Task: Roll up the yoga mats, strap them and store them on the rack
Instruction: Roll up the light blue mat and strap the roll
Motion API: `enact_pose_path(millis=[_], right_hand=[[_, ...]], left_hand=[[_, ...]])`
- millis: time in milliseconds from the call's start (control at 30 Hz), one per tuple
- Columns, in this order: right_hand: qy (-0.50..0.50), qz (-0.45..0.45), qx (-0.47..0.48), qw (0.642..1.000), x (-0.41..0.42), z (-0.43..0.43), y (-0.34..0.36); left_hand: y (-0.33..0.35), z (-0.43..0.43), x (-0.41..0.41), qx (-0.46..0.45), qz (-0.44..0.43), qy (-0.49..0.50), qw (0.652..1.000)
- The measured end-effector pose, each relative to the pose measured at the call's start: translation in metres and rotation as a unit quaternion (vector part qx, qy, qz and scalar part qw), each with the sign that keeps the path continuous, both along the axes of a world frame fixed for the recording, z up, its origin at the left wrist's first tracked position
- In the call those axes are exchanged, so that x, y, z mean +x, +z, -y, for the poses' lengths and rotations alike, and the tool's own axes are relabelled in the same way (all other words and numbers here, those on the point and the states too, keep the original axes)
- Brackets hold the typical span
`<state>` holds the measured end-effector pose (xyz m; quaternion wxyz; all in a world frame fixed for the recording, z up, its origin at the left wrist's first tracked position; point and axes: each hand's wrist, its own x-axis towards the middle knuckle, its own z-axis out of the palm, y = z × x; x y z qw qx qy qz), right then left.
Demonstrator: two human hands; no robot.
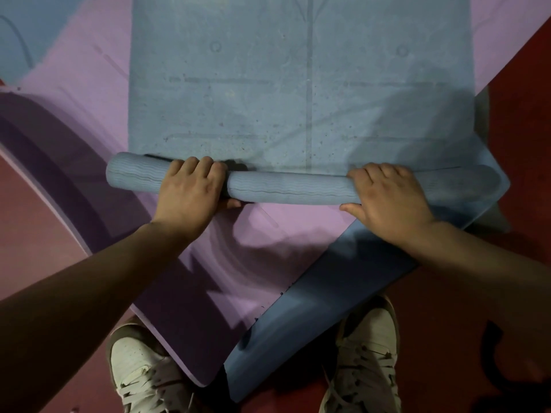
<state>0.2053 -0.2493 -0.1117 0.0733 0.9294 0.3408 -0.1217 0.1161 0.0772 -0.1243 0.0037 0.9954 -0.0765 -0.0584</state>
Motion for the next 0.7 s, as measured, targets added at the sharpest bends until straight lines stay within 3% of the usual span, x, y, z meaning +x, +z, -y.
enact_pose_path(millis=[300, 700], right_hand=[[0.011, -0.116, 0.007, 0.993, -0.033, 0.019, 0.003], [-0.055, -0.151, 0.128, 0.979, -0.032, 0.022, 0.007]], left_hand=[[-0.003, 0.008, -0.047, -0.043, -0.027, -0.032, 0.998], [-0.004, 0.006, -0.048, -0.121, 0.032, 0.006, 0.992]])
